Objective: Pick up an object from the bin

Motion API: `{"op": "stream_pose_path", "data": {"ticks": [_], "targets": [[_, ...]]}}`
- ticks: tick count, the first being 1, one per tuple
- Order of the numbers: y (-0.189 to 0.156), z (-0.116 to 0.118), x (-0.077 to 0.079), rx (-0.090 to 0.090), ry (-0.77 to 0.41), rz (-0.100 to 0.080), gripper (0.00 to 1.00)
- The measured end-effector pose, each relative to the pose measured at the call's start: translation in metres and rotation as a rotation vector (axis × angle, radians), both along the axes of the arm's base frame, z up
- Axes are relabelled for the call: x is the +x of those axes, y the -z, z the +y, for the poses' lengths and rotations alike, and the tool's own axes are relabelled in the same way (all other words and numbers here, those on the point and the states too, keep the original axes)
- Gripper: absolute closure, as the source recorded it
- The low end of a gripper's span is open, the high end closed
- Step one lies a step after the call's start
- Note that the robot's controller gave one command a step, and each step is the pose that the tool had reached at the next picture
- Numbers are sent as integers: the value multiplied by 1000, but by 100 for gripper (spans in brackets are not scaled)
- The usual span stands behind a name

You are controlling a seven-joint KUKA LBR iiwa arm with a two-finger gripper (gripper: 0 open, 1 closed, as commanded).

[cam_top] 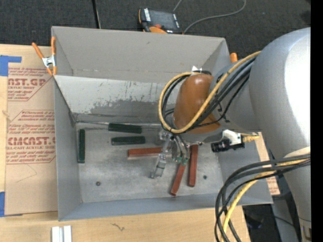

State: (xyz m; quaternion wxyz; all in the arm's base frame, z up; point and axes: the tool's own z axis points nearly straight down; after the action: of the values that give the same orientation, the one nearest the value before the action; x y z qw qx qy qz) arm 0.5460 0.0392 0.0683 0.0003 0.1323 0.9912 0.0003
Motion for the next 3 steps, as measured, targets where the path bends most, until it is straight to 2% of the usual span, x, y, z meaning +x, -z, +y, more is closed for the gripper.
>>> {"op": "stream_pose_path", "data": {"ticks": [1, 3], "targets": [[-1, 0, 1, 0, 0, -1, 100], [-34, 1, 1, 1, -1, -1, 100]]}}
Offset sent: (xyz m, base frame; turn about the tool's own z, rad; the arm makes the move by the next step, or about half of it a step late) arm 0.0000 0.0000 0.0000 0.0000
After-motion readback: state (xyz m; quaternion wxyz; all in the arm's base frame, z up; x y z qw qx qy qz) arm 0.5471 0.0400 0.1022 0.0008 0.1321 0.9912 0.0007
